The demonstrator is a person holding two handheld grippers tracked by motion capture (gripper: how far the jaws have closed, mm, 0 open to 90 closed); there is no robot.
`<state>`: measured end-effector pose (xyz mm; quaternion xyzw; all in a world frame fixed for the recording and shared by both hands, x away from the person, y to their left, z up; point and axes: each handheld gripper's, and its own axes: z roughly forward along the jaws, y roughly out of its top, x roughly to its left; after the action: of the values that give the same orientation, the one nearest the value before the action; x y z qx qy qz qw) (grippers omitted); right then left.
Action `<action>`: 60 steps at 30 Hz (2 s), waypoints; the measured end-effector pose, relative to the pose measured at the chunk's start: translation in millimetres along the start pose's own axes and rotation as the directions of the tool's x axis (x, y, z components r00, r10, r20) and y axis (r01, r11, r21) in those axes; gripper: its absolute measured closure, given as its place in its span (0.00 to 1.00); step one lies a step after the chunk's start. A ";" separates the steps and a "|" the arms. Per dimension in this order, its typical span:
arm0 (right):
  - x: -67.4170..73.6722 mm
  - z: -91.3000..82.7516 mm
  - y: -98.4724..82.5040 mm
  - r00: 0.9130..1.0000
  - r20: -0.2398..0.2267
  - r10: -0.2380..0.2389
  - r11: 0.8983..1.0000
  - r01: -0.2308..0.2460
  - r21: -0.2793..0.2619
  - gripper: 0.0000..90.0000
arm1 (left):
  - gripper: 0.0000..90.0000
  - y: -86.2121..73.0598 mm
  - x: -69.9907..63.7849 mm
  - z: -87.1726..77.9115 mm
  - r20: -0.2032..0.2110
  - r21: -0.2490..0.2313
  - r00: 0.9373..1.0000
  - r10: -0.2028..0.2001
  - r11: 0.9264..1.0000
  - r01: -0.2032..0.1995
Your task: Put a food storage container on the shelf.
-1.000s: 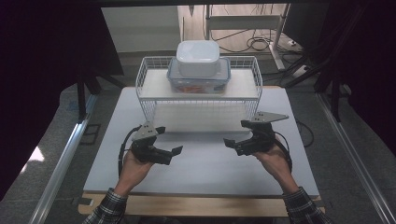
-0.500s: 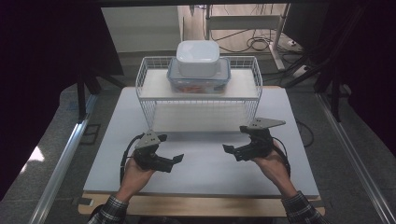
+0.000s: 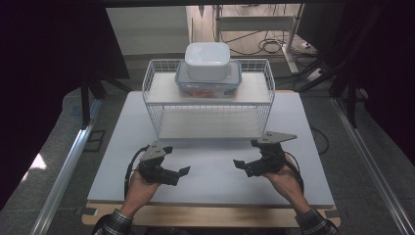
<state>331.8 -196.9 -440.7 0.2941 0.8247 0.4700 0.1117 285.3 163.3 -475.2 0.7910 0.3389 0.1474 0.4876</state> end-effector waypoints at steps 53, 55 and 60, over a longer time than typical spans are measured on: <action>0.9 13.8 -68.3 1.000 0.023 0.016 0.988 -0.019 0.151 0.00 | 0.00 -44.1 -8.1 20.4 -0.051 0.152 0.998 0.047 0.988 -0.039; 0.4 16.7 -71.1 1.000 0.024 0.013 0.986 -0.017 0.167 0.00 | 0.00 -46.3 -6.3 22.2 -0.053 0.166 0.998 0.040 0.986 -0.030; -1.0 18.6 -73.1 1.000 0.029 0.008 0.984 -0.013 0.178 0.00 | 0.00 -47.5 -4.9 23.1 -0.058 0.173 0.998 0.033 0.985 -0.023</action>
<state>313.4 -212.4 -512.2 0.3137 0.8604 0.3906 0.0939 276.2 158.4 -527.2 0.8300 0.3539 0.1482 0.4048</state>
